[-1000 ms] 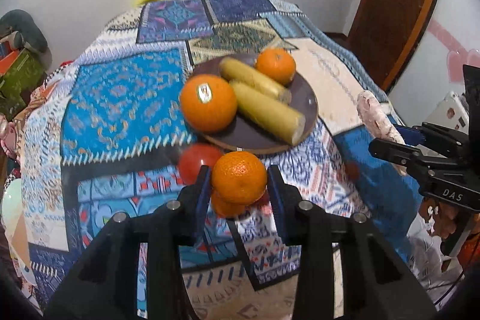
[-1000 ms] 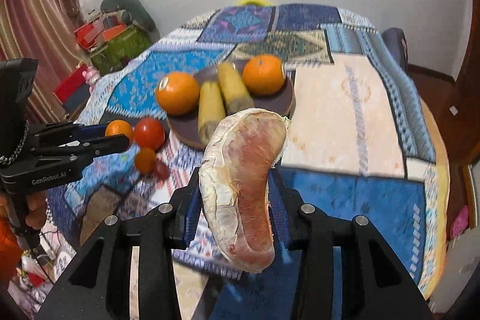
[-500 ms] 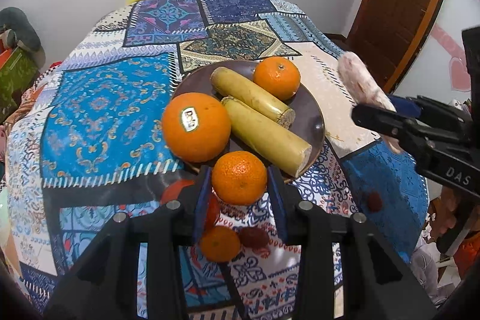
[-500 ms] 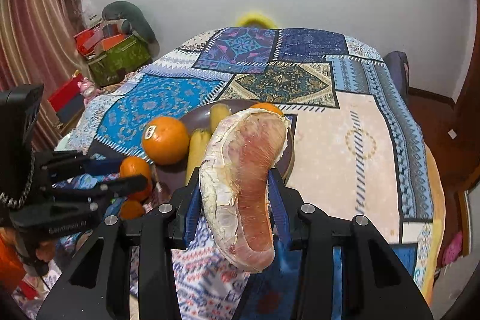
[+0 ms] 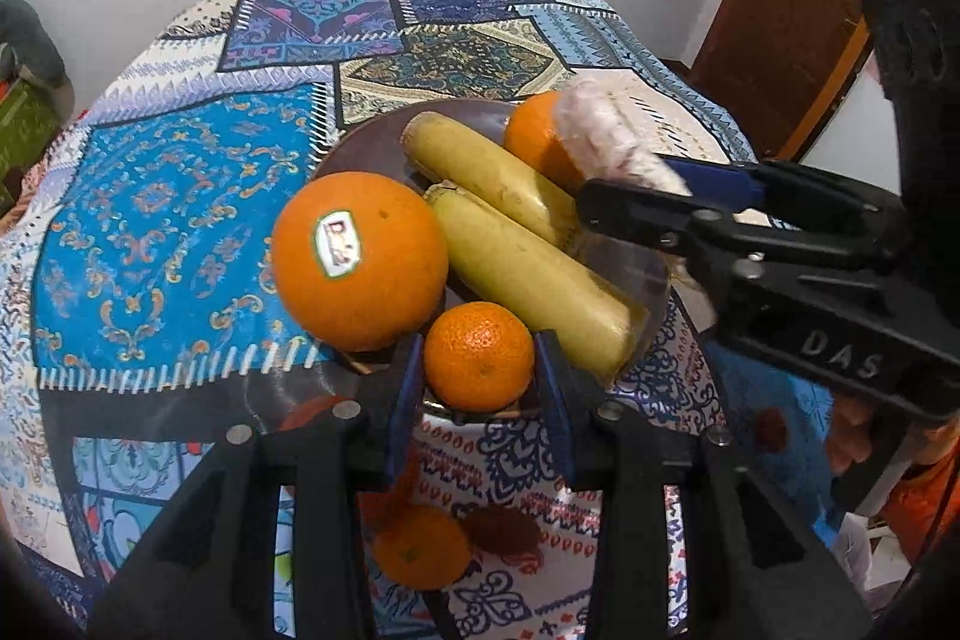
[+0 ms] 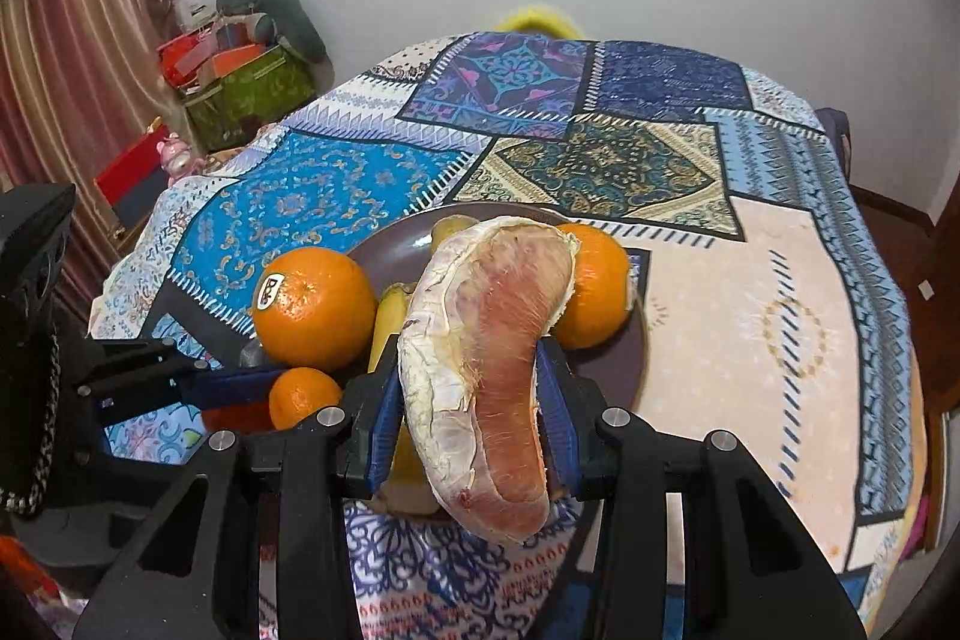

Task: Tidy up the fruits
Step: 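Lower the pomelo peel onto the plate with the right tool while the left tool releases the tangerine there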

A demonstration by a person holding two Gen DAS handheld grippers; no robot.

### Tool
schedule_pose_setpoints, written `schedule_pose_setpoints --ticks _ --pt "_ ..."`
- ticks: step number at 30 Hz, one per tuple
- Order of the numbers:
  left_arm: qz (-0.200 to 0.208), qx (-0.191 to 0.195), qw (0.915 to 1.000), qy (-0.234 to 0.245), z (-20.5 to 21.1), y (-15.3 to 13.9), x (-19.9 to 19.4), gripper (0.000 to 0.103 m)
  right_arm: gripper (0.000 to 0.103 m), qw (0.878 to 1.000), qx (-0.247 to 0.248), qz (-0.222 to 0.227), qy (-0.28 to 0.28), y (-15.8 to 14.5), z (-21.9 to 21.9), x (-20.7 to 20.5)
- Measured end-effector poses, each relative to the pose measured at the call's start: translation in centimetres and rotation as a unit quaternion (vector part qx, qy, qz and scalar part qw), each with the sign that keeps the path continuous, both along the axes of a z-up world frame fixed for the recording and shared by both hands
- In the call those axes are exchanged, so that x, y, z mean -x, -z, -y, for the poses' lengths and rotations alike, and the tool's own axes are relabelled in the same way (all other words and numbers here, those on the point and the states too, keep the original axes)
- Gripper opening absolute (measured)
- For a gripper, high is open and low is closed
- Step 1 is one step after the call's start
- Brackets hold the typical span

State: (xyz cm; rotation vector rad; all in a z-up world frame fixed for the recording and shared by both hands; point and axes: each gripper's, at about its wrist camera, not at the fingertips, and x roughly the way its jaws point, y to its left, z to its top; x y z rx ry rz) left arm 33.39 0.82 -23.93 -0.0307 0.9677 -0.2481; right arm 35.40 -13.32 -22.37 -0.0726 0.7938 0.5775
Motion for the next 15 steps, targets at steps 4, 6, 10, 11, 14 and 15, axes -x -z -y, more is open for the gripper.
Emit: schedule_pose_setpoints --ticks 4,6,10,11,14,15 --pt "0.005 -0.010 0.9999 0.004 0.4 0.2 -0.1 0.037 0.038 1.000 -0.004 -0.003 -0.005 0.3 -0.6 -0.7" --pt "0.006 -0.011 0.9999 0.005 0.5 0.4 -0.2 0.037 0.038 1.000 -0.006 -0.006 -0.010 0.4 -1.0 -1.1" --pt "0.005 -0.008 0.9999 0.007 0.4 0.6 -0.2 0.037 0.038 1.000 0.001 -0.008 -0.019 0.7 -1.7 -1.4" --pt "0.005 -0.008 0.9999 0.007 0.4 0.6 -0.2 0.037 0.038 1.000 0.003 -0.011 -0.020 0.9 -1.8 -1.5" --pt "0.006 -0.012 0.9999 0.008 0.4 0.7 -0.2 0.037 0.039 1.000 0.006 -0.019 -0.020 1.4 -2.0 -1.7" --pt "0.006 -0.012 0.9999 0.008 0.4 0.7 -0.2 0.037 0.039 1.000 0.005 -0.022 -0.020 1.6 -2.0 -1.8"
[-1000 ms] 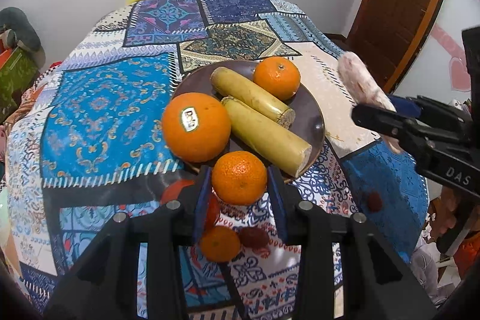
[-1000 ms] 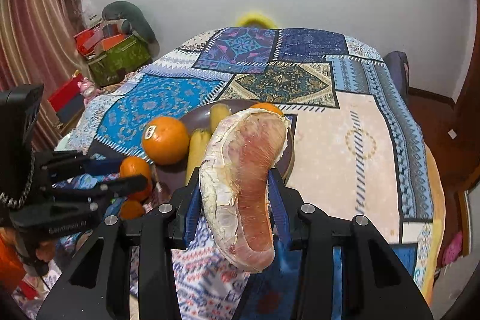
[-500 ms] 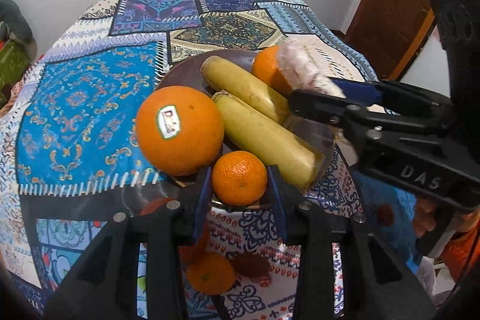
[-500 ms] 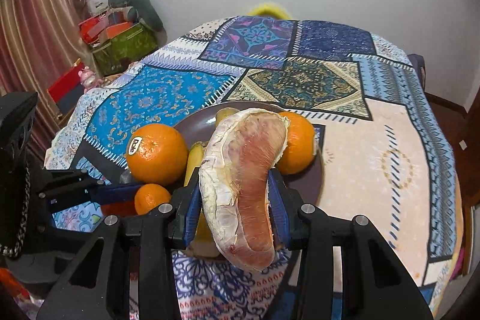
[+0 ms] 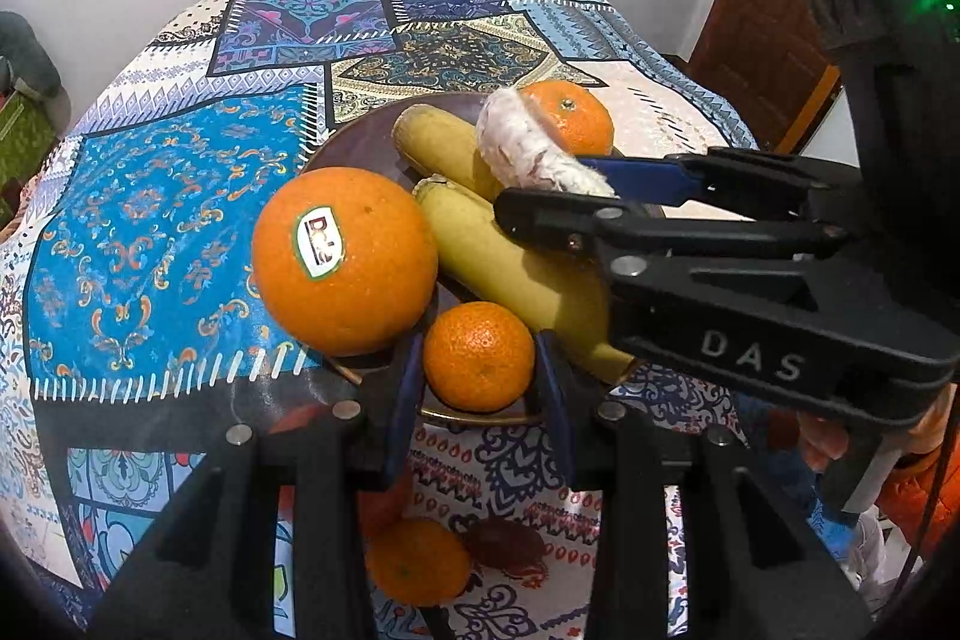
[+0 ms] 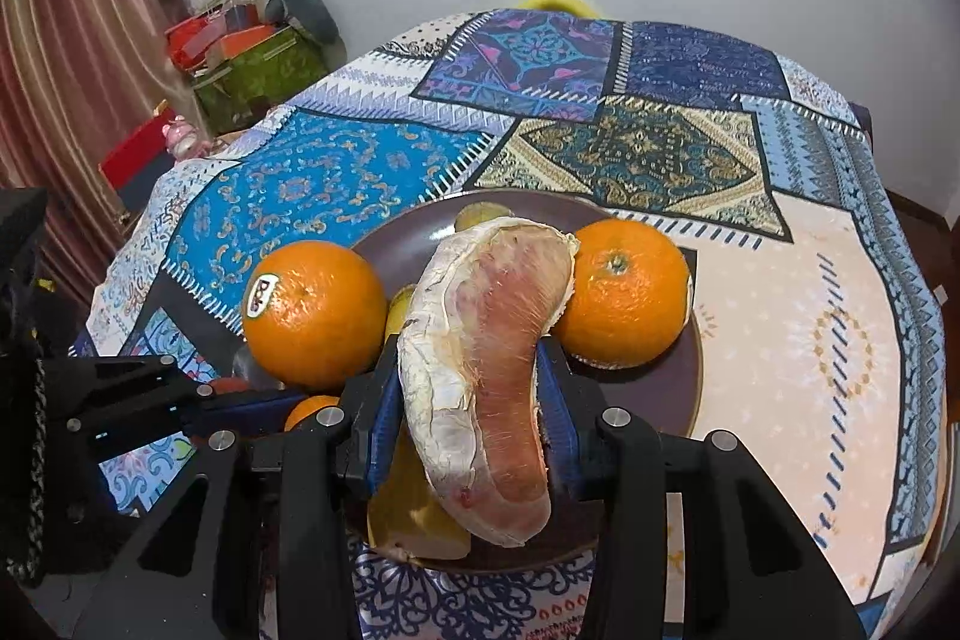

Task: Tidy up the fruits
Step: 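Lower the pomelo peel onto the plate with the right tool while the left tool releases the tangerine there, then grasp a dark red grape with the right tool while the left tool approaches the second tangerine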

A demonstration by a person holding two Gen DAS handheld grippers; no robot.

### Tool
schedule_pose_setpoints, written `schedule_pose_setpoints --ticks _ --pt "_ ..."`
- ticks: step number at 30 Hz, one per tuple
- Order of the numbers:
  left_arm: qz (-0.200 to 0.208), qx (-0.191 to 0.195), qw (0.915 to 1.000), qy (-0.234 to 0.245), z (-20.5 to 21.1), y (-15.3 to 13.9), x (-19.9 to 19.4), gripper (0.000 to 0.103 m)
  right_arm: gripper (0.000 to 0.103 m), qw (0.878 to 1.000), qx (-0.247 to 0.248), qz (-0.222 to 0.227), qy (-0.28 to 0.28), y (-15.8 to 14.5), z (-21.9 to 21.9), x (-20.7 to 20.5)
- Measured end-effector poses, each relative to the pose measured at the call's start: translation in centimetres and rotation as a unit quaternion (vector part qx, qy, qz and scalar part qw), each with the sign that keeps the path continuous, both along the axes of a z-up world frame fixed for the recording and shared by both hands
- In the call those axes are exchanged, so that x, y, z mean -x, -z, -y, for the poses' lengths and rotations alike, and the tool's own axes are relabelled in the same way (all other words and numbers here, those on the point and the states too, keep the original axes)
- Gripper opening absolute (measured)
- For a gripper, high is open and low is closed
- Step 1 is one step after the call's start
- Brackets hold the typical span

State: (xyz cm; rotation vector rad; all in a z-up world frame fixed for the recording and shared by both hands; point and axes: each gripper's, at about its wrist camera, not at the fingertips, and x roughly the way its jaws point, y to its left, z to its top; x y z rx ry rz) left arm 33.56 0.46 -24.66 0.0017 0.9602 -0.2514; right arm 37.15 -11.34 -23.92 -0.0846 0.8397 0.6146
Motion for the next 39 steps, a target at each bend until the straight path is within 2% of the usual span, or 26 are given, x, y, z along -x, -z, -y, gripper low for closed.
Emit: schedule_pose_setpoints --ticks 7,8,12,18,28,35,39 --pt "-0.004 0.001 1.0000 0.000 0.0 0.0 -0.1 0.038 0.041 1.000 0.007 0.000 0.002 -0.1 -0.1 0.0" --pt "-0.005 0.000 1.0000 -0.001 0.0 0.0 0.0 0.039 0.044 1.000 0.013 0.001 0.002 -0.1 -0.2 0.1" --pt "-0.011 0.003 0.9999 -0.011 -0.3 0.0 0.3 0.053 0.059 1.000 0.017 -0.002 0.010 -0.2 0.1 0.4" --pt "-0.004 -0.004 0.9998 -0.019 -0.9 -1.1 1.6 0.055 0.059 1.000 0.015 -0.006 0.020 -0.9 1.2 1.1" --pt "0.035 -0.017 0.9979 -0.052 -3.9 -4.9 4.6 0.059 0.060 0.999 0.011 0.026 0.023 -3.6 2.4 5.0" --pt "0.050 -0.020 0.9951 -0.083 -6.8 -6.5 6.9 0.059 0.060 1.000 0.015 0.023 0.010 -3.0 1.4 7.8" --pt "0.053 -0.026 0.9952 -0.079 -7.6 -6.8 8.5 0.058 0.060 1.000 0.015 0.014 0.002 -2.1 0.6 9.0"
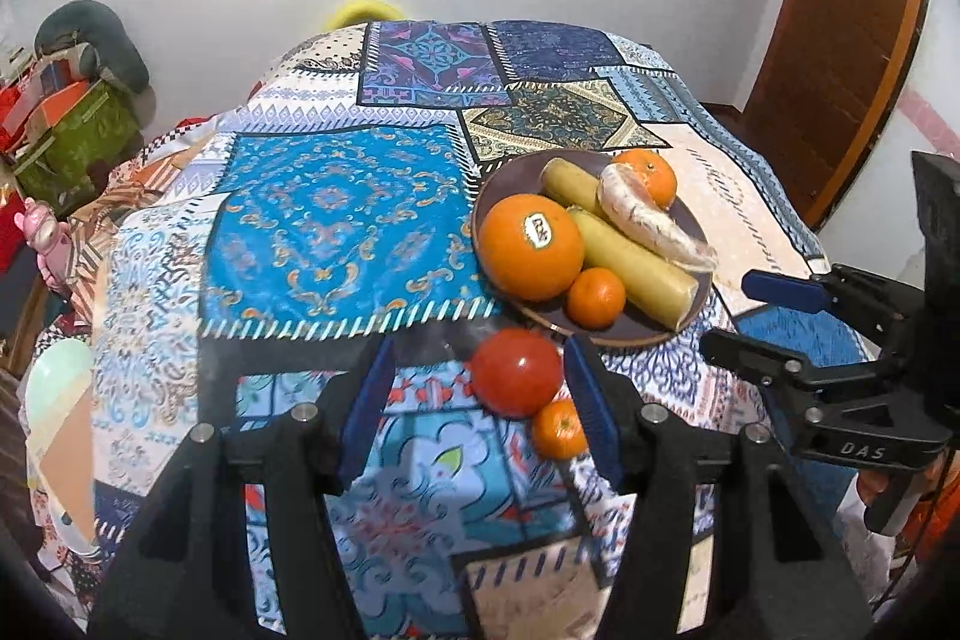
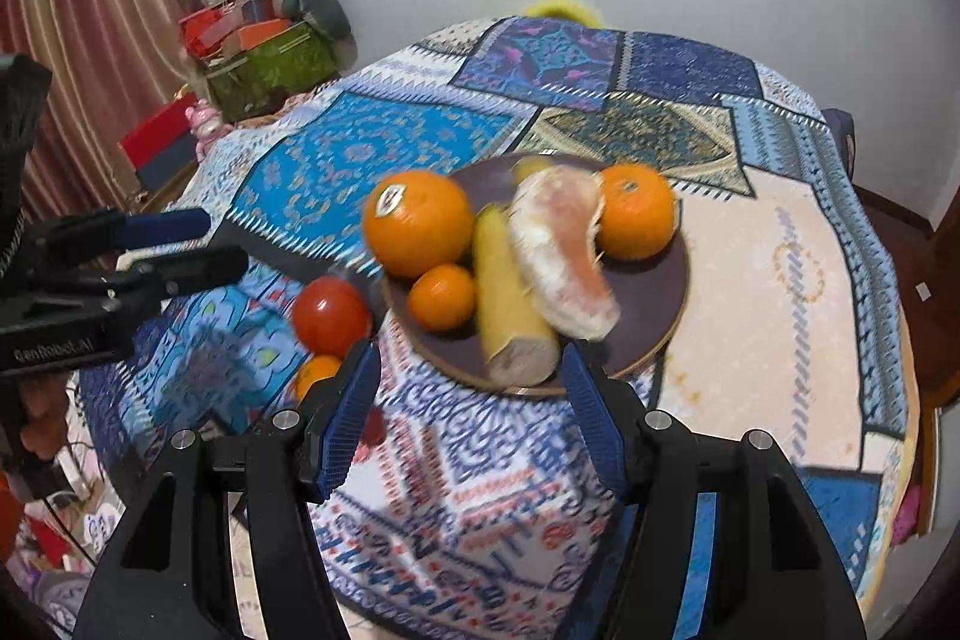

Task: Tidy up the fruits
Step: 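Grasp a dark red grape with the right tool while the left tool approaches the second tangerine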

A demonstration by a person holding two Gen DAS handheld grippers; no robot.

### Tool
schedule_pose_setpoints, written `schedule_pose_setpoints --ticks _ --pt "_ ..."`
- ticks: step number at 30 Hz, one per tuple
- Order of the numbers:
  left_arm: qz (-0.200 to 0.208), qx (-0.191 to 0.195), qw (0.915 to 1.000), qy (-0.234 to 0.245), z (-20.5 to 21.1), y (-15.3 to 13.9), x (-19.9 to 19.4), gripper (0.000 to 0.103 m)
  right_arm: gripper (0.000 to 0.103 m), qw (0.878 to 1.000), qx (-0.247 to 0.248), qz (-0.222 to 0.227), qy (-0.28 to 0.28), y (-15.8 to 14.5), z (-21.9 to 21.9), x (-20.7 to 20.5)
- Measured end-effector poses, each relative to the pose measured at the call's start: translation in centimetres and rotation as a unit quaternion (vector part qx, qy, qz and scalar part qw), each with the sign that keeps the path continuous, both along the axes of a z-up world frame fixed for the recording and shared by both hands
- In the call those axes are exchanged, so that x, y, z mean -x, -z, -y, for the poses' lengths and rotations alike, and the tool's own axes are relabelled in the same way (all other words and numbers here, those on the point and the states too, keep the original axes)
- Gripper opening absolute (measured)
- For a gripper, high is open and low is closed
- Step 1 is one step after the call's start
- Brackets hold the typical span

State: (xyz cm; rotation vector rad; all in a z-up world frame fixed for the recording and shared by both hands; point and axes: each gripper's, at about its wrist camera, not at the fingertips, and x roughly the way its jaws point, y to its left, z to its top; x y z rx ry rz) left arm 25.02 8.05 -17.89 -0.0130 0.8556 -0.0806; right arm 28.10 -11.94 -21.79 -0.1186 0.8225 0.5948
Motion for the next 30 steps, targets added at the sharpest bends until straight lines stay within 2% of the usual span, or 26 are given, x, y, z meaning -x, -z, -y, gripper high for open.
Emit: schedule_pose_setpoints --ticks 3,7,10,14,16,22,26,30 --pt "0.001 -0.005 1.0000 0.008 -0.1 -0.2 1.0 0.052 0.060 1.000 -0.007 -0.013 -0.008 0.6 -0.6 0.6" --pt "-0.008 0.007 0.9999 0.010 -0.4 0.2 1.5 0.052 0.058 0.999 0.002 -0.032 -0.032 1.7 -1.8 1.1" --pt "-0.016 0.010 0.9998 0.000 -0.9 1.0 1.7 0.047 0.050 0.998 0.005 -0.049 -0.051 2.6 -2.6 1.3" --pt "-0.035 0.012 0.9993 0.001 -1.4 2.6 1.8 0.047 0.036 0.995 0.009 -0.075 -0.069 4.1 -3.9 1.0" --pt "-0.041 0.010 0.9991 0.002 -1.6 3.2 2.0 0.047 0.033 0.993 0.013 -0.086 -0.074 4.8 -4.4 0.6" --pt "-0.068 0.025 0.9973 0.014 -1.8 5.0 2.0 0.047 0.027 0.993 0.016 -0.088 -0.081 5.8 -5.2 0.0" --pt "-0.079 0.025 0.9963 0.024 -1.0 5.9 1.8 0.047 0.019 0.993 0.014 -0.082 -0.085 6.1 -5.4 -0.1" --pt "-0.083 0.026 0.9956 0.034 0.2 6.2 1.3 0.047 0.018 0.993 0.005 -0.084 -0.083 5.8 -4.7 0.1"
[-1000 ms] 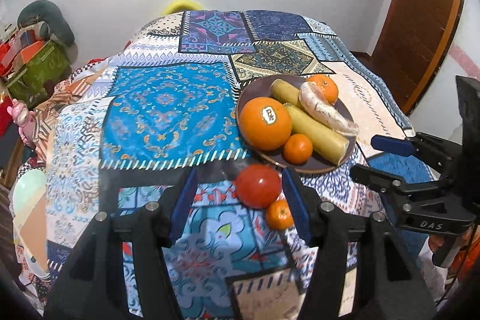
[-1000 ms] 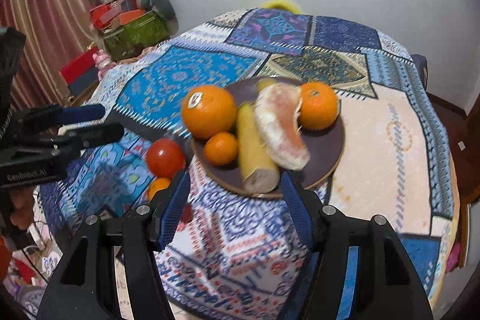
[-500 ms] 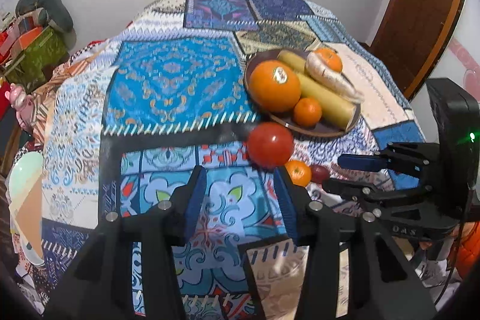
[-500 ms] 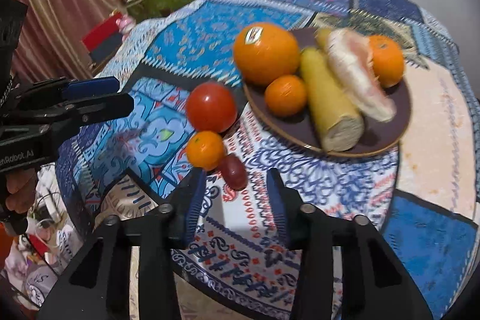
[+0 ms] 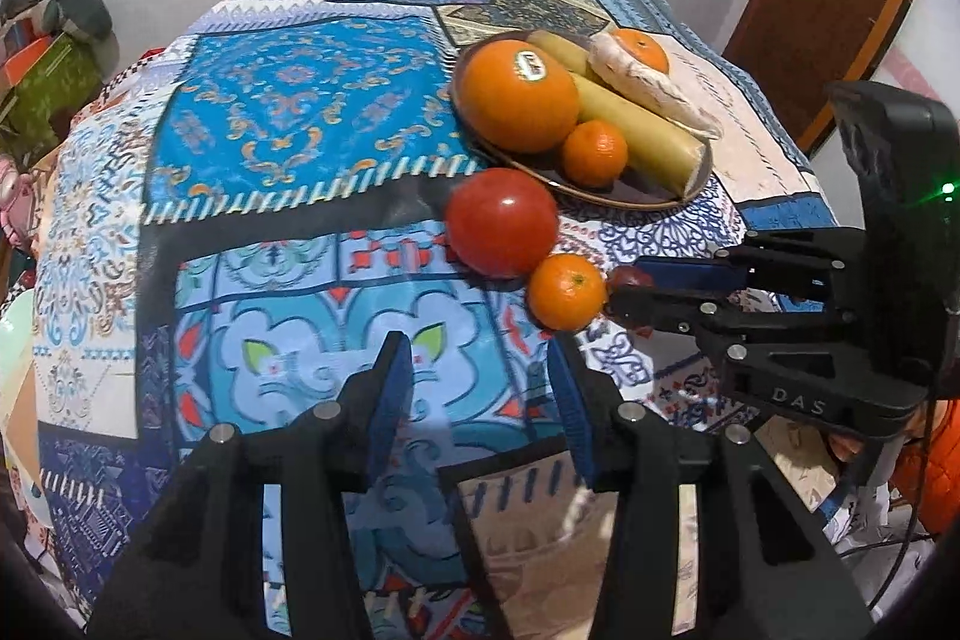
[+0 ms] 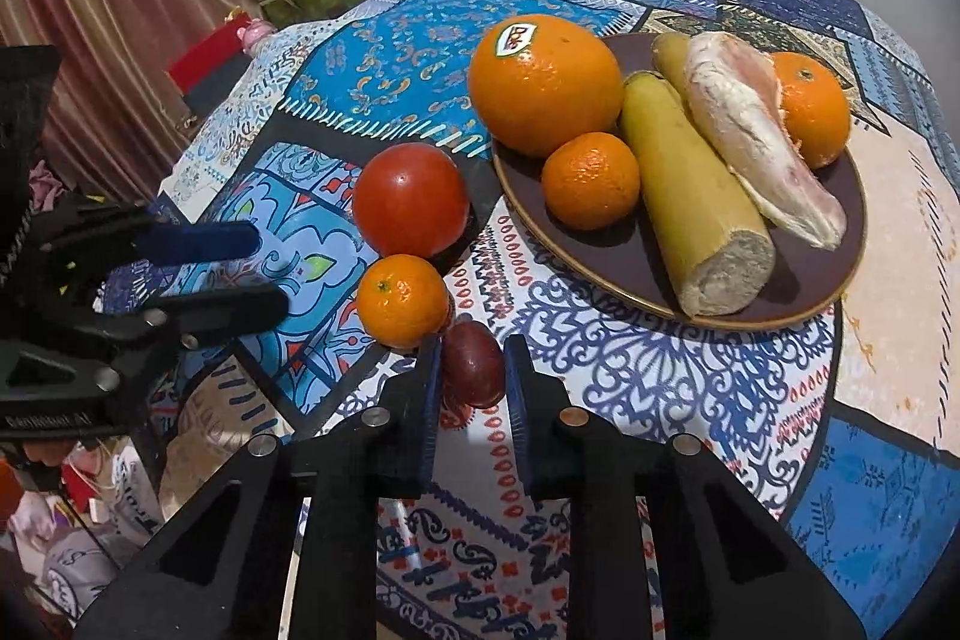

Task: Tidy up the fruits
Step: 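Grasp a dark red grape with the right tool while the left tool approaches the second tangerine, then grasp the second tangerine with the left tool while the right tool carries the grape toward the plate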

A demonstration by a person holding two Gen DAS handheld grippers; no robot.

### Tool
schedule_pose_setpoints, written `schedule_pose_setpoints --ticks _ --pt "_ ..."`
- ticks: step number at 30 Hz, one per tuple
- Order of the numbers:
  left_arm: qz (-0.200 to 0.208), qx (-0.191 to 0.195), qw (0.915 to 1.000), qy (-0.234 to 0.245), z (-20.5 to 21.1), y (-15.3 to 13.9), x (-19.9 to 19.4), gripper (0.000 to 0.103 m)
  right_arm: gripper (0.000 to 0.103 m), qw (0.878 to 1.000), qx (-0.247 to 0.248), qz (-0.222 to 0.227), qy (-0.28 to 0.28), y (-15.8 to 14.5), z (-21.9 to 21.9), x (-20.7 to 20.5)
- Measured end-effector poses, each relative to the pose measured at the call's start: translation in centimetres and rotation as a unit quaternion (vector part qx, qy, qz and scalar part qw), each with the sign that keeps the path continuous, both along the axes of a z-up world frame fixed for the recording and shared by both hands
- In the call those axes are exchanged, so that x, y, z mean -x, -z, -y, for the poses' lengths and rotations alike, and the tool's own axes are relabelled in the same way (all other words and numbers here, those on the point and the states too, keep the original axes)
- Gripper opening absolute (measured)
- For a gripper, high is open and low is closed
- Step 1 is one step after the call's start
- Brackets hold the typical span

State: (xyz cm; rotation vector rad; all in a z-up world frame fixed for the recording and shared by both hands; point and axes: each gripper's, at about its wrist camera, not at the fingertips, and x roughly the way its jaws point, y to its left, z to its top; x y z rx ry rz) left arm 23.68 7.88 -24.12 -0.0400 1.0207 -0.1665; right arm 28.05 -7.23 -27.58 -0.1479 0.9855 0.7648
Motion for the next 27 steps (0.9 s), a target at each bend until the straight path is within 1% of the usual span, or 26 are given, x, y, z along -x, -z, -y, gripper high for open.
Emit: schedule_pose_setpoints --ticks 3,4,6,9,15,18,20,21,23,27 --pt "-0.007 0.000 0.9999 0.009 1.0 0.3 -0.6 0.049 0.019 1.000 -0.008 0.003 0.009 -0.7 1.2 0.3" --pt "-0.010 0.001 0.9999 0.013 1.4 0.4 -0.8 0.052 0.019 1.000 -0.010 0.006 0.012 -0.9 1.6 0.4" --pt "-0.013 -0.002 0.9998 0.017 2.2 0.7 -1.2 0.055 0.019 1.000 -0.014 0.009 0.018 -1.3 2.4 0.5" --pt "-0.014 -0.005 0.9997 0.020 3.0 1.0 -1.9 0.055 0.019 0.999 -0.016 0.018 0.030 -2.0 3.8 0.6" --pt "-0.010 -0.016 0.9995 0.024 4.4 1.3 -3.1 0.055 0.019 0.998 -0.018 0.018 0.054 -2.2 6.0 0.4" --pt "-0.011 -0.025 0.9993 0.024 4.9 1.7 -3.5 0.050 0.019 0.998 -0.020 0.018 0.065 -2.2 6.7 0.3" --pt "-0.013 -0.032 0.9991 0.023 4.9 1.8 -3.6 0.042 0.019 0.997 -0.021 0.018 0.071 -2.2 7.3 0.2" --pt "-0.016 -0.030 0.9991 0.025 4.9 2.0 -3.6 0.034 0.019 0.997 -0.021 0.018 0.074 -2.2 7.5 0.1" --pt "-0.019 -0.023 0.9992 0.026 4.7 1.9 -3.4 0.034 0.019 0.996 -0.024 0.017 0.081 -2.3 8.0 -0.1" --pt "-0.014 -0.025 0.9992 0.027 4.5 1.3 -3.0 0.034 0.019 0.995 -0.027 0.021 0.091 -2.4 8.9 -0.3"
